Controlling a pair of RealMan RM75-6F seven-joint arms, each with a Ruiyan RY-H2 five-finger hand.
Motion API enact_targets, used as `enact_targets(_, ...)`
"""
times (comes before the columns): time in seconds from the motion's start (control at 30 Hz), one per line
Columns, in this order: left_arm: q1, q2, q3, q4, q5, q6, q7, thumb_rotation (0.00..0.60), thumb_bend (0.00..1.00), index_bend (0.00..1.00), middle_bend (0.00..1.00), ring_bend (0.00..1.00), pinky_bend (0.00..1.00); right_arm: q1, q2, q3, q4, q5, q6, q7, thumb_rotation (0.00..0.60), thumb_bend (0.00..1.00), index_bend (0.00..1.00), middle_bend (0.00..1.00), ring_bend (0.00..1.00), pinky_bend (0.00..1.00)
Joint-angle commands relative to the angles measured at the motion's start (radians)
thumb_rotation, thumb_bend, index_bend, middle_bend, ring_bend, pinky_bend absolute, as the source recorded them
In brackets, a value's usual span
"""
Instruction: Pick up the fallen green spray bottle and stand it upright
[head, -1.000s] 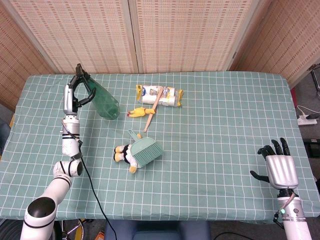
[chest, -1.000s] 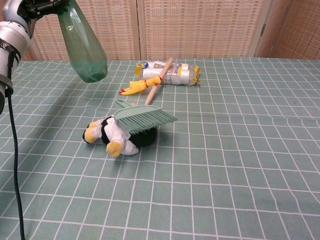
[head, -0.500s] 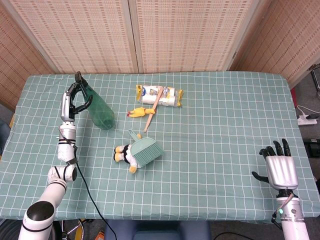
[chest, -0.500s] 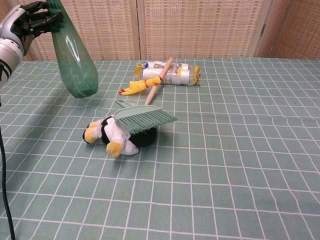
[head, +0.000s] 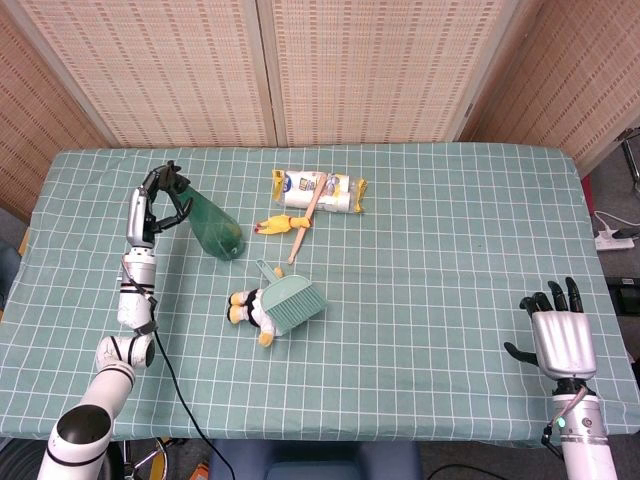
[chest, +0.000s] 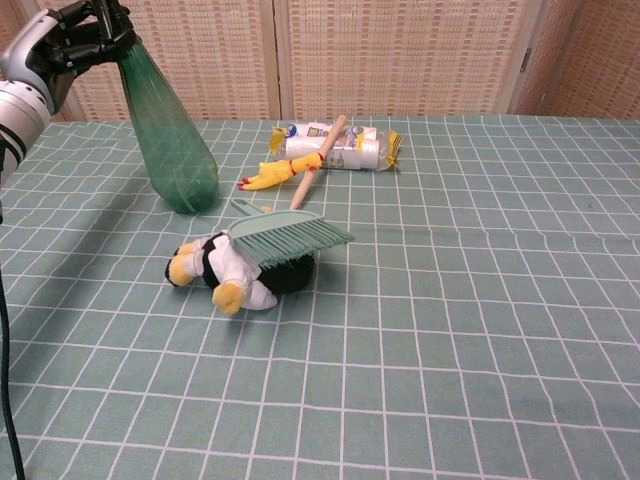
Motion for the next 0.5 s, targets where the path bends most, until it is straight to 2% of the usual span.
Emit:
enact_targets(0.03,0.009,-0.008,0.027,0.000,0.024,0.016,-0.007,0.600,0.22,0.30,0.37,0.26,0.21,-0.006,-0.001,-0.001,0.002,-0.002,0.012,0.004,0.600,0.00,0.38,0.32,0.13,0.03)
enact_targets(0.27,0.019,-0.004,0.057,0.003,0.051,0.084,-0.037,0.600,0.21,0.12,0.23,0.14,0.15,-0.001,-0.001,-0.001,0.004,0.001,0.006,0.004,0.600,0.01,0.38,0.32,0.13,0.03)
enact_targets(0.5,0.026,0.003,0.089,-0.006,0.078,0.119,-0.046,0.600,0.20,0.02,0.19,0.11,0.14,0.005,0.001,-0.004,0.017,-0.016,-0.001,0.032,0.600,0.02,0.38,0.32,0.13,0.03)
